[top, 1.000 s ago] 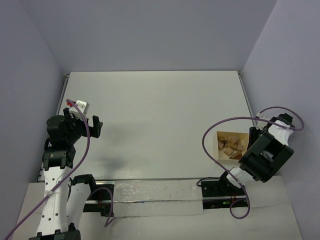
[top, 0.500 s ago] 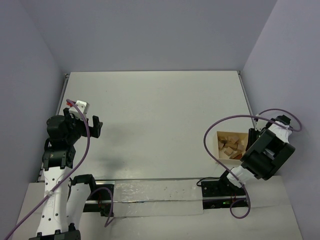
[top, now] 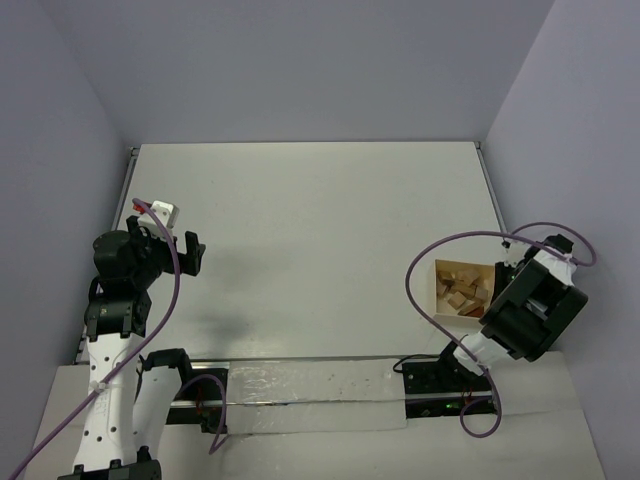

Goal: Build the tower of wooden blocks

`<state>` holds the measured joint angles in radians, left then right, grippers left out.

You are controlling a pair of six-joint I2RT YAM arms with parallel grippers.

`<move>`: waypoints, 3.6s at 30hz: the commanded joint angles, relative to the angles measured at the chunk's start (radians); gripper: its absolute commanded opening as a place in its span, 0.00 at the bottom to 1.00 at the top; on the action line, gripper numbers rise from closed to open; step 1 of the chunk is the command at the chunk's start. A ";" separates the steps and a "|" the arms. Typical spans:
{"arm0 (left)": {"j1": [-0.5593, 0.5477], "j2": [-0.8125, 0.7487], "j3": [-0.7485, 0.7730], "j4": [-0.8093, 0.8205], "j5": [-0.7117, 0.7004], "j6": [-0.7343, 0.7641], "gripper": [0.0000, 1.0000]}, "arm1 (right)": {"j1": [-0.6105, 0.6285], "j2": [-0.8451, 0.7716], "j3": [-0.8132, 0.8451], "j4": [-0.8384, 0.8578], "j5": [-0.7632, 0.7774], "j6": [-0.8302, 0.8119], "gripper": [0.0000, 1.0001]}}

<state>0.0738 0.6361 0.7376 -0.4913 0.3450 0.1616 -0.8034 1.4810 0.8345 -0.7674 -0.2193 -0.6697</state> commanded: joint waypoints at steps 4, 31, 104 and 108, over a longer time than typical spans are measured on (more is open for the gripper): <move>0.007 0.000 0.037 0.017 -0.006 0.001 0.99 | 0.111 -0.153 0.100 -0.076 -0.033 0.048 0.00; 0.007 0.010 0.037 0.056 -0.131 -0.063 0.97 | 1.256 -0.077 0.484 0.209 0.717 0.301 0.00; 0.007 0.013 0.026 0.114 -0.340 -0.116 0.98 | 1.894 0.570 0.198 2.538 1.009 -1.418 0.00; 0.009 0.014 0.029 0.108 -0.339 -0.117 0.98 | 1.891 0.600 0.180 2.536 0.952 -1.435 0.00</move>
<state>0.0742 0.6556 0.7376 -0.4332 0.0131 0.0593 1.0843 2.0689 0.9907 1.2826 0.8266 -1.9692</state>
